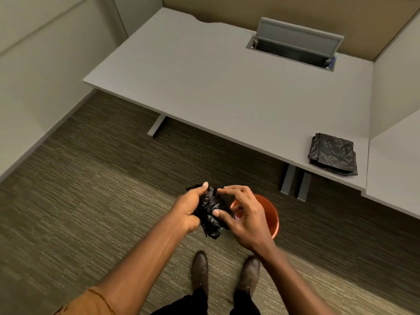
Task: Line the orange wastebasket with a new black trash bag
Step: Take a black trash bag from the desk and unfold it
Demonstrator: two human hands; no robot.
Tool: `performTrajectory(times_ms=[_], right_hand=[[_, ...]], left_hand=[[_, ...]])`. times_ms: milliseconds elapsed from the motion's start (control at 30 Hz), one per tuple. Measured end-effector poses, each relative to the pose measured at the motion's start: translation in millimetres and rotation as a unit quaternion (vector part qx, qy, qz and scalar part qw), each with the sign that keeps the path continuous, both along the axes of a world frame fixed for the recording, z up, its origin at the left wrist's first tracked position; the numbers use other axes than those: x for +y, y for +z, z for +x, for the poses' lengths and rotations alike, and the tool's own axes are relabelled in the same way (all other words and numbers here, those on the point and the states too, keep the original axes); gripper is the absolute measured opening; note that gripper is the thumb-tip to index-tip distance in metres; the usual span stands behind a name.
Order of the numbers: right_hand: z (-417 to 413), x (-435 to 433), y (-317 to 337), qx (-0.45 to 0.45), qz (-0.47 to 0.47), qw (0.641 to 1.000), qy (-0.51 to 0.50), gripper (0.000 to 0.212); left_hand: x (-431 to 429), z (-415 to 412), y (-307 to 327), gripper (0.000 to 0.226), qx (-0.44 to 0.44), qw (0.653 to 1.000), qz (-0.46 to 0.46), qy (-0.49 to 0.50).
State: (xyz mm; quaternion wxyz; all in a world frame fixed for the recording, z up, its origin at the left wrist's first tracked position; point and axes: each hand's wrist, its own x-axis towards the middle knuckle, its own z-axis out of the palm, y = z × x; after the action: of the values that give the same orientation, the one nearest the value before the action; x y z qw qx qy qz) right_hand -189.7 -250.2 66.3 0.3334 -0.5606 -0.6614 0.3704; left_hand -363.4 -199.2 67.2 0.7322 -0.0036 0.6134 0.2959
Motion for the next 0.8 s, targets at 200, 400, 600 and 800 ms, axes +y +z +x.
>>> performTrajectory(times_ms=[200,400,600,800], right_hand=[[17.3,5.4,-1.5,0.011,-0.024,0.999,-0.029,0.006],[36.3,3.9,4.9,-0.007,0.011,0.991,0.133,0.044],[38.5,7.5,-0.4,-0.001,-0.052,0.998,0.040,0.011],[47.8,25.7,-2.4,0.048,-0.143,0.985,-0.085,0.011]], left_hand=[[-17.6,23.2,20.9,0.060,0.058,0.997,0.042,-0.026],[-25.1,31.1,22.8,0.046,0.090,0.994,0.056,0.022],[-40.9,19.2,32.7,0.074,0.121,0.982,0.122,-0.083],[-57.7,7.3,35.2,0.046,0.120,0.925,0.192,-0.305]])
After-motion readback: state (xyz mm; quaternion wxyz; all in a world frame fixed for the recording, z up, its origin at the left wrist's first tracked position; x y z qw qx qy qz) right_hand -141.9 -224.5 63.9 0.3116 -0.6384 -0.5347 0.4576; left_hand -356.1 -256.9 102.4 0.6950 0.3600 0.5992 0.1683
